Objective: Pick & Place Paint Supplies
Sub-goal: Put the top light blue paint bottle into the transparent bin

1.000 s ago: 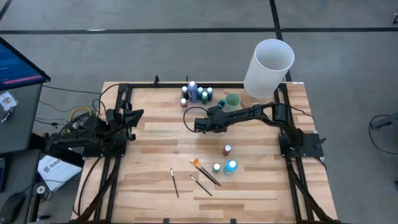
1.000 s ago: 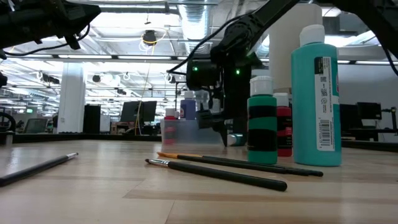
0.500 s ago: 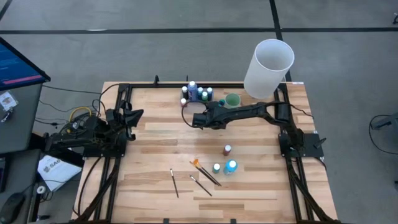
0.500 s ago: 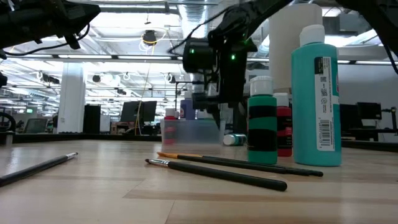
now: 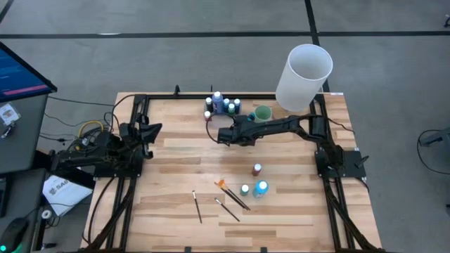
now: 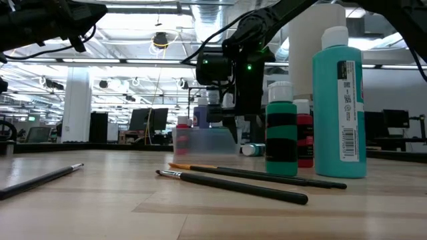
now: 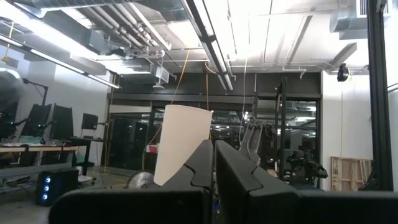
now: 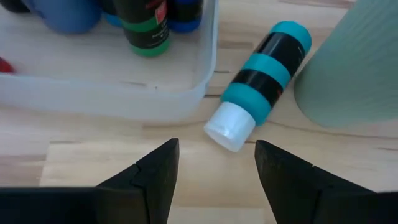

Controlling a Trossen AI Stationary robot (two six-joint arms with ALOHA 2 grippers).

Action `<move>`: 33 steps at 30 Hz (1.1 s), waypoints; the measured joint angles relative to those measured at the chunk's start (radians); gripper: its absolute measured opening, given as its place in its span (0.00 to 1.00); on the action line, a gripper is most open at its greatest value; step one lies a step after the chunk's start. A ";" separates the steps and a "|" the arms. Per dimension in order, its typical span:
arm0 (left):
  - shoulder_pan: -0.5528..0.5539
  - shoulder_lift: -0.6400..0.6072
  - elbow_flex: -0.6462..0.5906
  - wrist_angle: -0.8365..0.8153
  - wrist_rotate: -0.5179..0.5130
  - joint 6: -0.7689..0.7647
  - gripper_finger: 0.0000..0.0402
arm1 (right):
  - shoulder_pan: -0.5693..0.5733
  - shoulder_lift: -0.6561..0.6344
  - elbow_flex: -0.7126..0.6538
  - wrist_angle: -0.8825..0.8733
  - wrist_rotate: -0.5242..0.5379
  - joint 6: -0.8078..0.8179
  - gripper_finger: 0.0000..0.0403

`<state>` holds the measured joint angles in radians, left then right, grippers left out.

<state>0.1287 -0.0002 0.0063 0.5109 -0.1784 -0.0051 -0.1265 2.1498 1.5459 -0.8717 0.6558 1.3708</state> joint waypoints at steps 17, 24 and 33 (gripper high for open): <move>0.000 0.000 0.000 0.007 0.000 0.000 0.00 | 0.005 0.000 0.000 -0.038 0.028 0.064 0.52; 0.000 0.000 0.000 0.007 0.000 0.000 0.00 | -0.008 -0.002 -0.030 0.004 0.027 0.100 0.52; 0.000 0.000 0.000 0.007 0.000 0.000 0.00 | -0.012 -0.002 -0.047 0.046 0.062 0.107 0.51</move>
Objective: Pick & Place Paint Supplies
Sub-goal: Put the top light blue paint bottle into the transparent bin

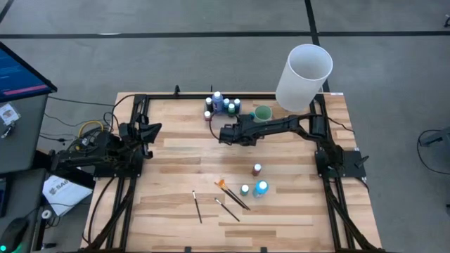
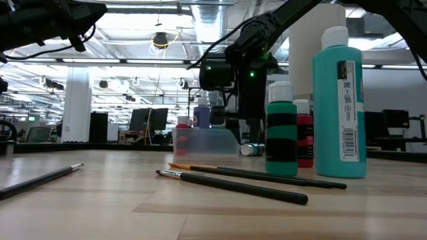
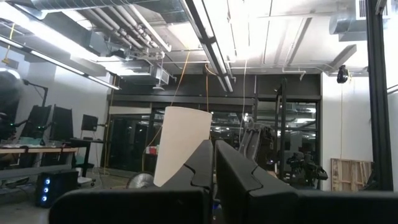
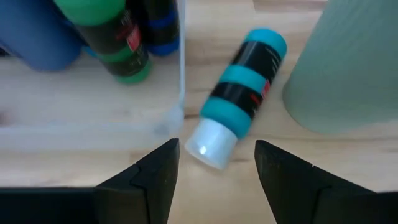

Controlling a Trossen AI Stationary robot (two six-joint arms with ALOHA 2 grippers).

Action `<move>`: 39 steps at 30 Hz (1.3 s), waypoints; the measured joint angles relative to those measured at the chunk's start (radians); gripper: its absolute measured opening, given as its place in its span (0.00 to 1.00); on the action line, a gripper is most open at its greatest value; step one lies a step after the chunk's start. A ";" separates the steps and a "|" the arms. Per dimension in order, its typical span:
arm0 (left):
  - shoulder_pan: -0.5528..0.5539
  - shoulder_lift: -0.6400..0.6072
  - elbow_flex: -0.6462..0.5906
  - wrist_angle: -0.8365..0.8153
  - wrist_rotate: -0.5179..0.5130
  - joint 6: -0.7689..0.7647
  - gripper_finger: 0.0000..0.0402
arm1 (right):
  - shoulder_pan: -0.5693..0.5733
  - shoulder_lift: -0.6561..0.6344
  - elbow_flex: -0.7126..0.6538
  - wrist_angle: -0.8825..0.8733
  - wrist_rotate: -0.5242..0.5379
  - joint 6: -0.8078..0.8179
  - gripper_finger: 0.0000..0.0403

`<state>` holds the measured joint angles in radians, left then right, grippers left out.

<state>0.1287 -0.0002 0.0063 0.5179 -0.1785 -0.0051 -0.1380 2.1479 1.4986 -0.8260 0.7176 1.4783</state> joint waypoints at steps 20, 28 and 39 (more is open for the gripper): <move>0.000 0.000 0.000 0.002 0.000 0.000 0.00 | 0.011 0.109 0.005 0.044 0.025 0.042 0.50; 0.000 0.000 0.000 0.003 0.000 0.000 0.00 | 0.015 0.101 0.017 -0.009 0.000 0.049 0.28; 0.000 0.000 0.000 0.005 0.000 0.000 0.00 | 0.086 0.105 0.134 -0.233 -0.191 -0.058 0.01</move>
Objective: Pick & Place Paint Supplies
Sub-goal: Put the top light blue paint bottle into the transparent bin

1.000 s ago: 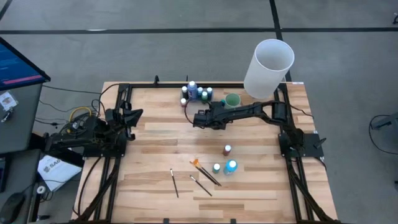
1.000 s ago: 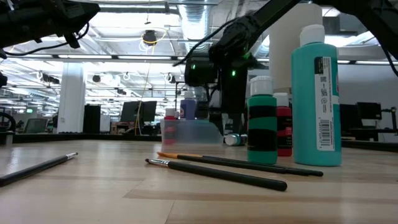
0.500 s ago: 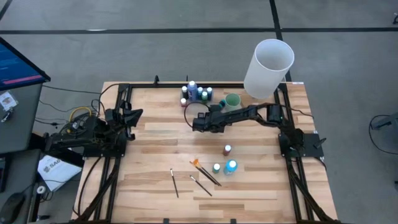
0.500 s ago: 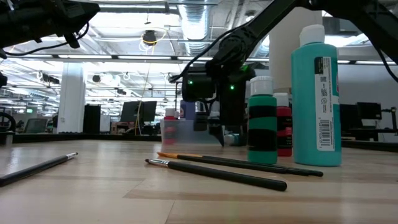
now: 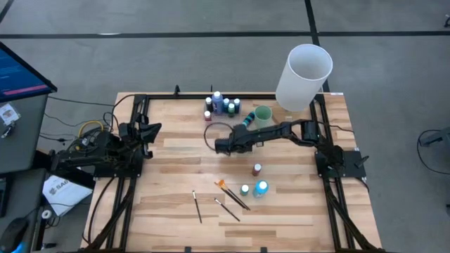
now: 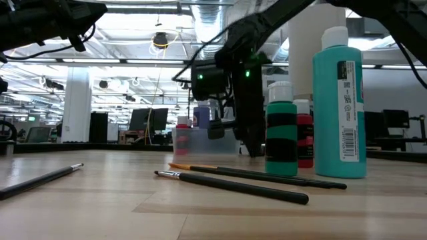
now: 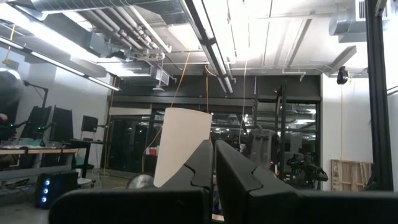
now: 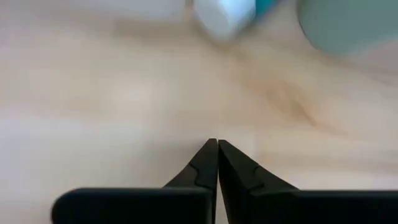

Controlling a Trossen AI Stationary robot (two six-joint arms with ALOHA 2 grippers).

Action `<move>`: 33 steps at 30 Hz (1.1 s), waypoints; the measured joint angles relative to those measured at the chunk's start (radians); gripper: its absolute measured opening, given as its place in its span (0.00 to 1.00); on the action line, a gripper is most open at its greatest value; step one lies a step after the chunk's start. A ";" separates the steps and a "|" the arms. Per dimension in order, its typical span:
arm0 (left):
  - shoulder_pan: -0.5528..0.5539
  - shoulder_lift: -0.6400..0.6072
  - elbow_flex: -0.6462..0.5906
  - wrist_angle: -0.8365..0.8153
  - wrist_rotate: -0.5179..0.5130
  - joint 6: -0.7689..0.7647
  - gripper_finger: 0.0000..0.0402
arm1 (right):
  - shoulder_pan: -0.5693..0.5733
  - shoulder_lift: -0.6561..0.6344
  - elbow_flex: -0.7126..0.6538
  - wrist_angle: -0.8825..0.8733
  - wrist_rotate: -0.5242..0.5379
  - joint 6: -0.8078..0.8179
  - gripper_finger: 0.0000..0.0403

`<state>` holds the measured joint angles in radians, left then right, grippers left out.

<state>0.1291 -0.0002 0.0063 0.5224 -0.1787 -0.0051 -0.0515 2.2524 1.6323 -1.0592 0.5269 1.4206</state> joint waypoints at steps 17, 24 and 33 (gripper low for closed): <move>0.000 0.000 0.000 0.002 0.000 0.000 0.00 | -0.003 0.000 0.157 -0.145 0.229 -0.458 0.02; 0.000 0.000 0.000 0.002 0.000 0.000 0.00 | -0.070 -0.002 0.142 -0.081 0.174 -0.747 0.00; 0.000 0.000 0.000 0.003 0.000 0.000 0.00 | -0.101 -0.064 0.075 -0.022 0.143 -0.920 0.00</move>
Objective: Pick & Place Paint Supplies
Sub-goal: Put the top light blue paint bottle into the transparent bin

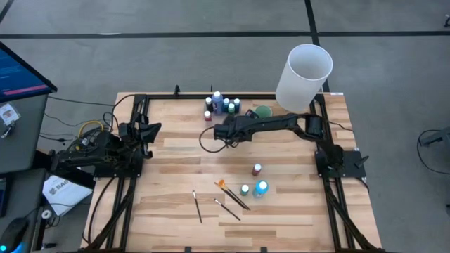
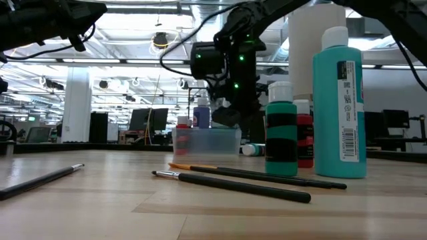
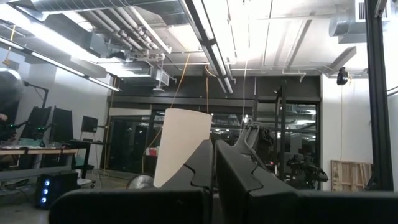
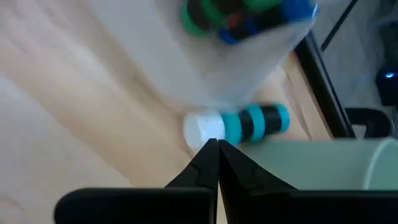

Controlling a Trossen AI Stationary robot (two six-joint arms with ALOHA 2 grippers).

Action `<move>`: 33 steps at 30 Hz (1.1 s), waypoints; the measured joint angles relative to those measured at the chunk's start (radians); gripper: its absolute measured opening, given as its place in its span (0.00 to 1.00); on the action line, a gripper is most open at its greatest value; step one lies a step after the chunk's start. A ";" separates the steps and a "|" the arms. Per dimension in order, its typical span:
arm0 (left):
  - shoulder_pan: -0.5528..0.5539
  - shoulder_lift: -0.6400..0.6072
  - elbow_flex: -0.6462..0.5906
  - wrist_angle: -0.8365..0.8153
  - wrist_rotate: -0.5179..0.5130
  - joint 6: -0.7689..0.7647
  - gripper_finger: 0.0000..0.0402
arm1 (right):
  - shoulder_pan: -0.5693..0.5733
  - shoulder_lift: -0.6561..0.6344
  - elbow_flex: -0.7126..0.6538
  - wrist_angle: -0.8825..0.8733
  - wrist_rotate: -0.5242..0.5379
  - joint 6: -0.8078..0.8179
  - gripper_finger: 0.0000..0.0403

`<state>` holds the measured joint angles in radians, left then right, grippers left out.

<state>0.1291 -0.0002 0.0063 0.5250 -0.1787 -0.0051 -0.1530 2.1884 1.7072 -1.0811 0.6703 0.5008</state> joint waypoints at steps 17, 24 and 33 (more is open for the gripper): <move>0.000 0.000 0.000 0.000 0.000 0.000 0.00 | -0.050 -0.043 -0.190 0.240 -0.042 -0.106 0.00; 0.000 0.000 0.000 0.000 0.000 0.000 0.00 | -0.046 -0.042 -0.226 0.243 -0.131 -0.091 0.00; 0.000 0.000 0.000 0.000 0.000 0.000 0.00 | 0.070 -0.103 -0.167 0.128 -0.066 -0.040 0.00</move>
<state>0.1295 -0.0002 0.0062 0.5248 -0.1783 -0.0051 -0.0830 2.0850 1.5404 -0.9532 0.6045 0.4606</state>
